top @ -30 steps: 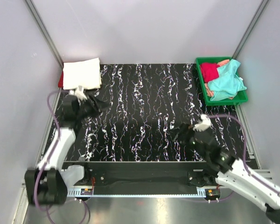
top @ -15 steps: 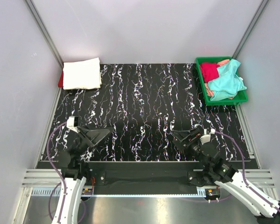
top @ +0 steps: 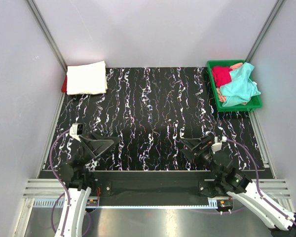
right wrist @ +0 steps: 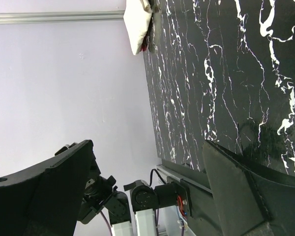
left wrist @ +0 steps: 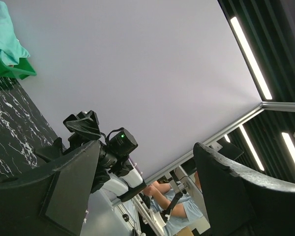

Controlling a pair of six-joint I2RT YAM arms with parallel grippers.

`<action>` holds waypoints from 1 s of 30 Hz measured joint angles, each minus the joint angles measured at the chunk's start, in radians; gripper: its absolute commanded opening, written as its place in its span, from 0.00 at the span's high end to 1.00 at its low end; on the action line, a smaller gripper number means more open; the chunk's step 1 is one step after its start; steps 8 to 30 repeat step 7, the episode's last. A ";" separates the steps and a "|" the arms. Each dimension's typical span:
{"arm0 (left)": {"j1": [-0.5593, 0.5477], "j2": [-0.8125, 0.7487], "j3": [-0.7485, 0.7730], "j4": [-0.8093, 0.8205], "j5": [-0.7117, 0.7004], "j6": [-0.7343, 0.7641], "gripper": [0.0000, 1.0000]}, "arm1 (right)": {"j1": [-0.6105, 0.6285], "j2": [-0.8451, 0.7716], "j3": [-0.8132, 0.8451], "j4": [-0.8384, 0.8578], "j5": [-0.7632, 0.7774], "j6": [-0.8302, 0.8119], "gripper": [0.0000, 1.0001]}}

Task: Fold and stack the t-shirts
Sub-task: Reset both grippers

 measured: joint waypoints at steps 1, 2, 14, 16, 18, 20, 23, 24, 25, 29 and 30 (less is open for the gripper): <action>0.000 0.000 0.000 -0.002 0.002 -0.002 0.17 | 0.000 0.000 0.000 -0.001 0.000 0.004 0.00; 0.000 0.000 0.000 -0.003 0.005 -0.003 0.17 | 0.000 0.000 0.000 -0.002 -0.001 0.011 0.00; 0.000 0.000 0.000 -0.006 0.024 -0.004 0.17 | 0.000 0.000 0.001 -0.008 -0.009 0.030 0.00; 0.000 0.000 0.000 -0.006 0.024 -0.004 0.17 | 0.000 0.000 0.001 -0.008 -0.009 0.030 0.00; 0.000 0.000 0.000 -0.006 0.024 -0.004 0.17 | 0.000 0.000 0.001 -0.008 -0.009 0.030 0.00; 0.000 0.000 0.000 -0.006 0.024 -0.004 0.17 | 0.000 0.000 0.001 -0.008 -0.009 0.030 0.00; 0.000 0.000 0.000 -0.006 0.024 -0.004 0.17 | 0.000 0.000 0.001 -0.008 -0.009 0.030 0.00; 0.000 0.000 0.000 -0.006 0.024 -0.004 0.17 | 0.000 0.000 0.001 -0.008 -0.009 0.030 0.00; 0.000 0.000 0.000 -0.006 0.024 -0.004 0.17 | 0.000 0.000 0.001 -0.008 -0.009 0.030 0.00; 0.000 0.000 0.000 -0.006 0.024 -0.004 0.17 | 0.000 0.000 0.001 -0.008 -0.009 0.030 0.00; 0.000 0.000 0.000 -0.006 0.024 -0.004 0.17 | 0.000 0.000 0.001 -0.008 -0.009 0.030 0.00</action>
